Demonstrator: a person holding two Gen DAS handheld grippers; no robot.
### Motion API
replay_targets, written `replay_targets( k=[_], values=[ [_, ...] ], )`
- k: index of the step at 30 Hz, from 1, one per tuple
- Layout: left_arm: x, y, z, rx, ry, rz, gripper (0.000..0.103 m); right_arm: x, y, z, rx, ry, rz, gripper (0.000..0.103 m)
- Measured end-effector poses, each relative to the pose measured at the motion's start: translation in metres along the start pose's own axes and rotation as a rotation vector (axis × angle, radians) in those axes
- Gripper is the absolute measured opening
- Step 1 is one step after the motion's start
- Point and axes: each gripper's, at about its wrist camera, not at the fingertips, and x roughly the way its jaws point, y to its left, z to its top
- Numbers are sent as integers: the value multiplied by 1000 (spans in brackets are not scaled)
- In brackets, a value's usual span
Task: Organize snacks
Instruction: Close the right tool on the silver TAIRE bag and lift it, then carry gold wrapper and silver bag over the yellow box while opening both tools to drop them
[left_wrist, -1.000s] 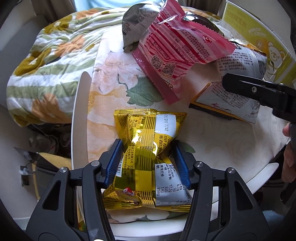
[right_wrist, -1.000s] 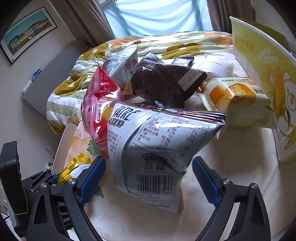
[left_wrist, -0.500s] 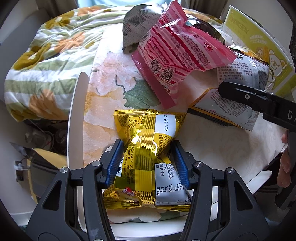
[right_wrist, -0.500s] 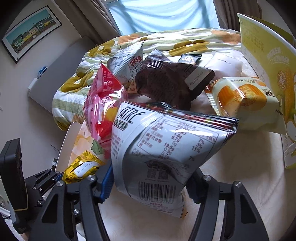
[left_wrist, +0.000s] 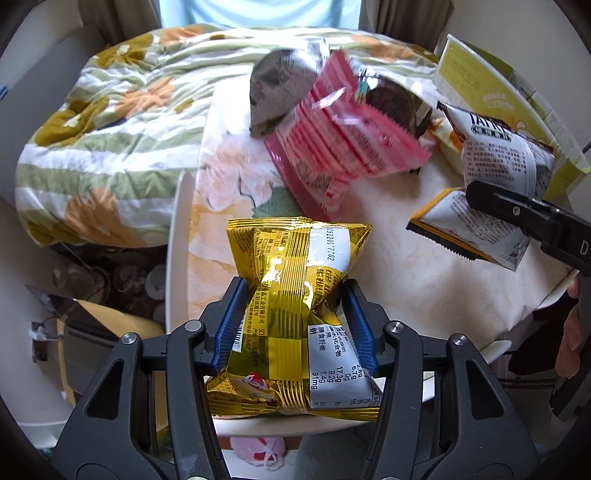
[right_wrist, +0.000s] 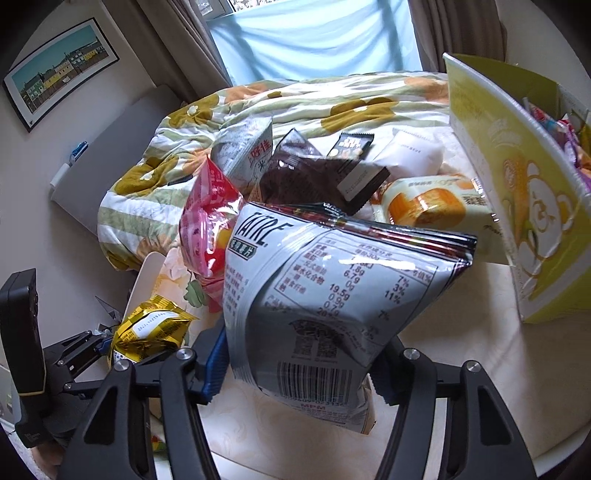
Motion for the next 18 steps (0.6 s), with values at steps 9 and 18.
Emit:
replay_targets(
  k=[9, 18],
  values=[
    [-69, -31, 29, 51, -116, -12, 49, -76, -7, 17, 18, -71, -12, 59],
    [-118, -113, 95, 85, -257, -17, 49, -138, -59, 49, 0, -121, -8, 59]
  ],
)
